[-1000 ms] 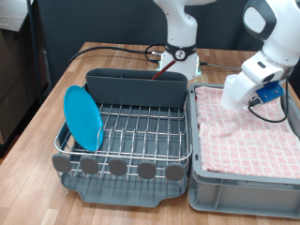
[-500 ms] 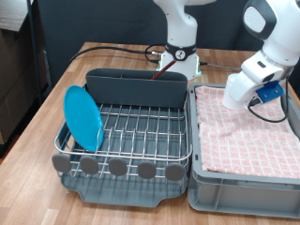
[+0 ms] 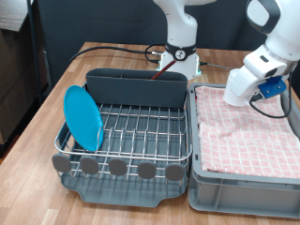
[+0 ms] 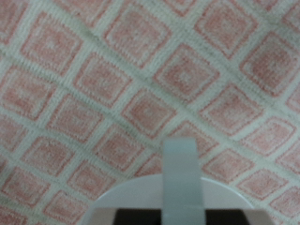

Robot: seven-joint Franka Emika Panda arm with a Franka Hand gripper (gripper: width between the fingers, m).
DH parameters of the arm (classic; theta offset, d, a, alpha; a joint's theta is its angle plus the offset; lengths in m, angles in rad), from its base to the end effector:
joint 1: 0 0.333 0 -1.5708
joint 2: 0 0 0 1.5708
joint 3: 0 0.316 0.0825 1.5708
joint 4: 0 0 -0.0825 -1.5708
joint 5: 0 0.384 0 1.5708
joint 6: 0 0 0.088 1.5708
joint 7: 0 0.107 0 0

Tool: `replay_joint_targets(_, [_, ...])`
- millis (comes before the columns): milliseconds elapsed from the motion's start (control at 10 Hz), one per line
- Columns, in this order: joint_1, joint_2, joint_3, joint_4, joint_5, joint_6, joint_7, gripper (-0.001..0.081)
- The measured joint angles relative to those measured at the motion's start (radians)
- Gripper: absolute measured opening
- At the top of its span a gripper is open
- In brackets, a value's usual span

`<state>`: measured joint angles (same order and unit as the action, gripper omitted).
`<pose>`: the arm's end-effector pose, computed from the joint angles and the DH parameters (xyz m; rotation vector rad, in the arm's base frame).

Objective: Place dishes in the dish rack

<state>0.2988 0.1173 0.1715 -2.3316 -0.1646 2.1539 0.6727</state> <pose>0.4317 0.2128 0.2674 2.8817 -0.1292 -0.2752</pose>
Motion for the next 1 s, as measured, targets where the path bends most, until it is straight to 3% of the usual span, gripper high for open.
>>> replay_joint_targets(300, [0.000,-0.023,-0.005,0.028,0.006,-0.046,0.003,0.0072])
replay_joint_targets(700, [-0.011,-0.081,-0.050,0.032,-0.072,0.059,0.173,0.0072])
replay_joint_targets(1000, [-0.021,-0.098,-0.069,0.053,-0.094,0.067,0.215,0.0072])
